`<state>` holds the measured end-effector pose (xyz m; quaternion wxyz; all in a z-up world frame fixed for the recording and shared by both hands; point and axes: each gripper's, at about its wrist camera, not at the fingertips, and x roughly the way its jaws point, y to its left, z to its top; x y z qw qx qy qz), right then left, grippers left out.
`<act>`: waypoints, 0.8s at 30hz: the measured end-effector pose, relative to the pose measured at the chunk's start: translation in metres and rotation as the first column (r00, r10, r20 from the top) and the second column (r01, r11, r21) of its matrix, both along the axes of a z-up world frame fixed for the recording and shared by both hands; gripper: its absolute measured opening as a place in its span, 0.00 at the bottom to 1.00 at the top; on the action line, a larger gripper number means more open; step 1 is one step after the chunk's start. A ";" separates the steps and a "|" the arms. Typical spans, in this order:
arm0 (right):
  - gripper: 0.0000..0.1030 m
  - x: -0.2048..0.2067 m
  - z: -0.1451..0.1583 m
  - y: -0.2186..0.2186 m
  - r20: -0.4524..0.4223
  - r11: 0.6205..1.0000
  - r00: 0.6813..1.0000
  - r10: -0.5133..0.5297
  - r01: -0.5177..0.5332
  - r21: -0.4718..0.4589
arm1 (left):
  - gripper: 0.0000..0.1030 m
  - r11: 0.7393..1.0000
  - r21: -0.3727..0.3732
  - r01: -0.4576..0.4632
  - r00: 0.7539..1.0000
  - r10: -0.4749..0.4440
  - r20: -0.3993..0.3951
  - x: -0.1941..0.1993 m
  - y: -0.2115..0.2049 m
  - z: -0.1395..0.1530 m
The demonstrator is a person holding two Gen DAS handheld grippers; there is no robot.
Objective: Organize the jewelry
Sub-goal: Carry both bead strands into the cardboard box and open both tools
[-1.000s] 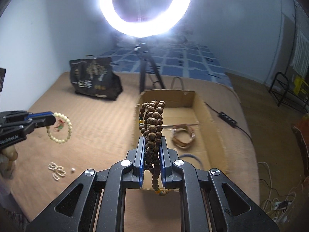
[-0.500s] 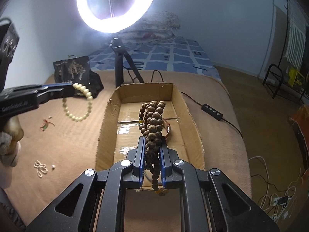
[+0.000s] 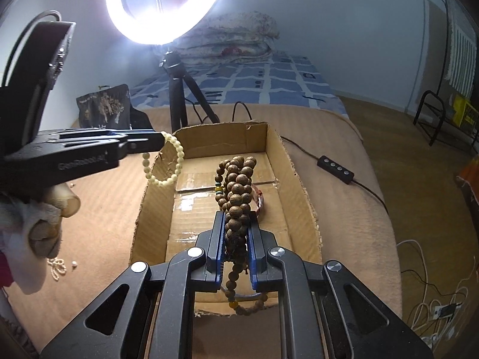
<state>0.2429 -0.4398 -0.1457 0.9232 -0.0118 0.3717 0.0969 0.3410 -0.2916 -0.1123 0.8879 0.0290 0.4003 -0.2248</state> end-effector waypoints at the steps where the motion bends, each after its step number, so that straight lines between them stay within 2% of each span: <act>1: 0.11 0.001 -0.001 0.000 -0.002 1.000 1.000 0.002 -0.002 0.002 | 0.05 1.000 0.001 -0.001 1.000 0.001 -0.003 0.001 0.000 -0.002; 8: 0.14 0.005 -0.005 0.004 -0.013 1.000 1.000 0.013 -0.013 0.008 | 0.05 1.000 0.013 -0.016 1.000 0.016 -0.023 0.007 0.002 -0.007; 9: 0.18 0.006 -0.005 0.005 -0.011 1.000 1.000 0.014 -0.014 0.003 | 0.05 1.000 0.014 -0.014 1.000 0.014 -0.021 0.007 0.002 -0.006; 11: 0.49 0.005 -0.003 0.007 -0.001 1.000 1.000 0.015 -0.015 -0.007 | 0.05 1.000 0.020 -0.015 1.000 0.015 -0.013 0.005 0.003 -0.004; 12: 0.53 0.003 0.000 0.008 0.014 1.000 1.000 0.014 -0.014 -0.011 | 0.05 1.000 0.023 -0.015 1.000 0.015 -0.008 0.004 0.003 -0.002; 24: 0.54 -0.012 0.012 0.014 0.029 1.000 1.000 -0.003 0.003 -0.008 | 0.05 0.999 0.008 -0.036 0.999 0.035 0.023 -0.015 0.025 0.022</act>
